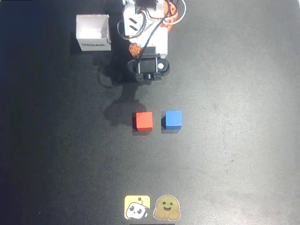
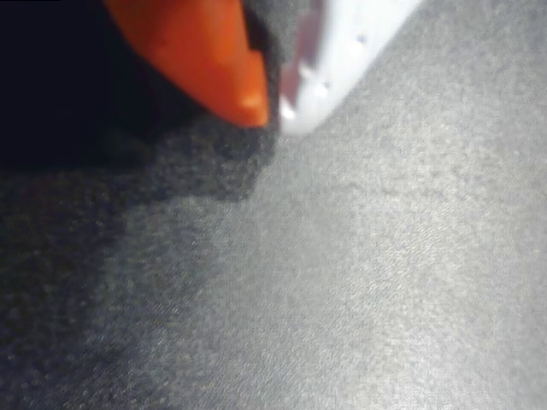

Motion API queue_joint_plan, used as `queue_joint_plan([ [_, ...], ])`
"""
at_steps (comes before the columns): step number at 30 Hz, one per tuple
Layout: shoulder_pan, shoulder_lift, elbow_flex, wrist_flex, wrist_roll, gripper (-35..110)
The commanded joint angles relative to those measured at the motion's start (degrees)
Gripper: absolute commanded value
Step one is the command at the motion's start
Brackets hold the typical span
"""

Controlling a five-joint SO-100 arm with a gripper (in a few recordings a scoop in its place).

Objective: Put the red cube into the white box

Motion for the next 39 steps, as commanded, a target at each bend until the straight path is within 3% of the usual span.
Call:
queue_joint_plan([
  [1, -0.1, 0.3, -0.2, 0.3, 0.4, 0],
  [23, 0.2, 0.3, -0.4, -0.1, 0.7, 0],
  [33, 0.2, -0.4, -10.0, -0.6, -1.2, 0],
  [39, 0.9, -18.9, -21.4, -4.1, -2.7, 0],
])
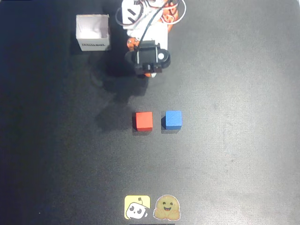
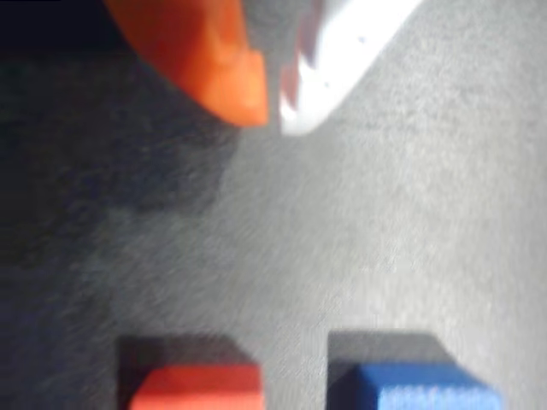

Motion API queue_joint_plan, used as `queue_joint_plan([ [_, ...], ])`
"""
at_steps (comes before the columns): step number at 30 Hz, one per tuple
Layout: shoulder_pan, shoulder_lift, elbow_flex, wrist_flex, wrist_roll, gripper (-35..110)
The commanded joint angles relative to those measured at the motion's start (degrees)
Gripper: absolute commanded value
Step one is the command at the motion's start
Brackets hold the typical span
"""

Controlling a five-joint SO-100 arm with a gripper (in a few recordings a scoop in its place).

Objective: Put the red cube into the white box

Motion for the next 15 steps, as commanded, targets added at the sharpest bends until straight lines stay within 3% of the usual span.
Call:
queue_joint_plan([
  [1, 0.7, -14.7, -10.9, -2.6, -1.9, 0],
  [6, 0.6, -36.2, -25.9, -4.2, -2.3, 1],
  [15, 0.0, -46.9, -26.0, -17.6, -3.8, 10],
])
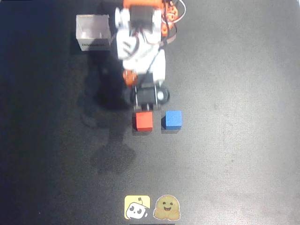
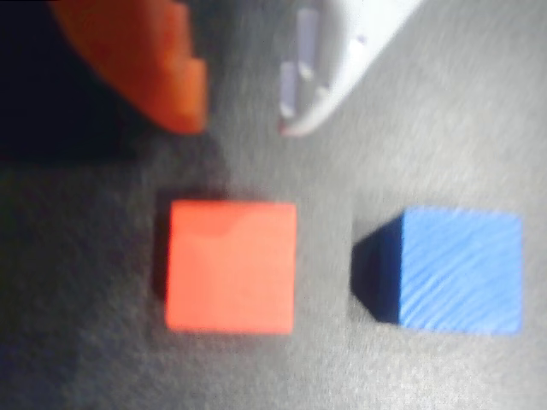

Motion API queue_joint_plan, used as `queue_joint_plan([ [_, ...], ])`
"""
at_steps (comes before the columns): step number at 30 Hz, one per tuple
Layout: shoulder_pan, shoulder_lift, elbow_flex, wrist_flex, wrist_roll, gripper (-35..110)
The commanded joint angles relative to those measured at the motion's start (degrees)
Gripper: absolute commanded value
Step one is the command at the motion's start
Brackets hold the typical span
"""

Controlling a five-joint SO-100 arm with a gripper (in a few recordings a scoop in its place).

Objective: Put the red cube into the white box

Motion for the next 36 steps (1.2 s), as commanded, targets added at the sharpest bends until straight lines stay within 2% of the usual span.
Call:
queue_joint_plan([
  [1, -0.4, -3.5, -2.6, -4.2, -1.1, 11],
  [17, -1.6, -17.1, -1.6, -18.2, -4.1, 17],
  [36, -2.9, -20.4, -1.7, -18.9, -4.7, 22],
])
